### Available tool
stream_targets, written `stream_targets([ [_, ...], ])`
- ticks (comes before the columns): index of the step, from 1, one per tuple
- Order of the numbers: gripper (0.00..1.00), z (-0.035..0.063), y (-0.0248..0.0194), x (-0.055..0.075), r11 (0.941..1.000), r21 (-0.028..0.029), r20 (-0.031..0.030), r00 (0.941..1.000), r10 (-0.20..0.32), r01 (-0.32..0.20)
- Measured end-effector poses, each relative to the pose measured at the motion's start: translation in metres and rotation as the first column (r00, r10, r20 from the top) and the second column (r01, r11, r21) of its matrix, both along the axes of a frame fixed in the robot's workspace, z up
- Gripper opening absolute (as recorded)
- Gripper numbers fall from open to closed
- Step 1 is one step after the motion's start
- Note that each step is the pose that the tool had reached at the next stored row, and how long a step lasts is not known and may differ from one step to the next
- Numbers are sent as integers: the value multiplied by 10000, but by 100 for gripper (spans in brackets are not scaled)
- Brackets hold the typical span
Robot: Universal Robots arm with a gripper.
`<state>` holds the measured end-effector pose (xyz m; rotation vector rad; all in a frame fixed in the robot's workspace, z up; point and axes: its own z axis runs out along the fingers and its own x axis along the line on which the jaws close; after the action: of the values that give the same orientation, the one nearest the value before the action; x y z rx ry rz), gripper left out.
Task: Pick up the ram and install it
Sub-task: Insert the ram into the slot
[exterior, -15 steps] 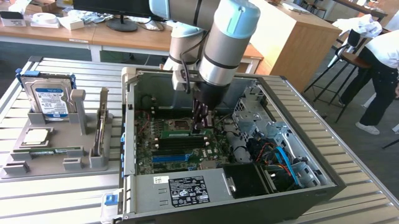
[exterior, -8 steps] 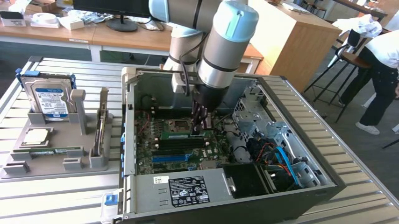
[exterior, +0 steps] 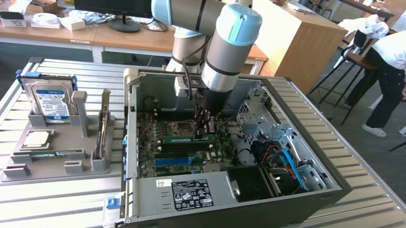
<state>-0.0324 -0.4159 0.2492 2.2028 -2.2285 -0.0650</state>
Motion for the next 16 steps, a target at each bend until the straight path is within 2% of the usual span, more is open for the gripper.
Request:
stream_targets([
  [16, 11, -24, 0, -19, 10000, 2, 16, 10000, 0, 0],
])
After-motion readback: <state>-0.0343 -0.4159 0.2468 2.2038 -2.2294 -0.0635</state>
